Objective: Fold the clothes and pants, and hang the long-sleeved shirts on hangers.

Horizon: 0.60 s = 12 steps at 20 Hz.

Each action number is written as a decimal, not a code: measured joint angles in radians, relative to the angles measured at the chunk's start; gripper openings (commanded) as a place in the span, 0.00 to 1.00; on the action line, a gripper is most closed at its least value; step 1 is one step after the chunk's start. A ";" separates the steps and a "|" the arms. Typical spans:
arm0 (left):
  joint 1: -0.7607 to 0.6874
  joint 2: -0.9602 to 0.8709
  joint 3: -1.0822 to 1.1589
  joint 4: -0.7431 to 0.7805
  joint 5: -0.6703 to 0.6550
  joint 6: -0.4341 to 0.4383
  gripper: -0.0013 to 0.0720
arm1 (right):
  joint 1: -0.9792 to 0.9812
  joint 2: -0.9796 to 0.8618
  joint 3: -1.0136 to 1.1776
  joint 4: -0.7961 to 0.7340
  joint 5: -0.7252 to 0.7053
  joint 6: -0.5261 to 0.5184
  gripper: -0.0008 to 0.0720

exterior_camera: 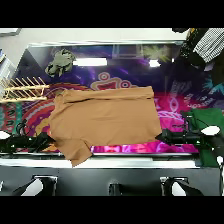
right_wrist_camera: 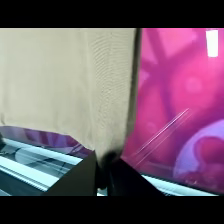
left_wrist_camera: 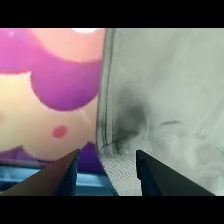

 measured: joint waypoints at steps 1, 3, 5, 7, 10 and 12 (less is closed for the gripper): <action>0.000 -0.005 -0.004 -0.005 0.011 0.002 0.58 | 0.000 0.013 0.000 0.000 0.007 0.006 0.06; 0.000 -0.023 -0.012 -0.036 0.023 0.012 0.52 | 0.000 0.040 0.000 0.000 0.018 0.012 0.06; -0.003 -0.040 -0.018 -0.066 0.036 0.019 0.51 | 0.000 0.070 0.000 0.001 0.024 0.020 0.06; -0.008 -0.051 -0.021 -0.081 0.053 0.023 0.32 | 0.000 0.098 0.000 0.002 0.026 0.035 0.06; -0.015 -0.060 -0.023 -0.088 0.081 0.025 0.15 | 0.000 0.131 0.000 0.002 0.034 0.051 0.06; -0.020 -0.062 -0.024 -0.092 0.097 0.027 0.04 | 0.000 0.147 0.000 0.004 0.042 0.060 0.05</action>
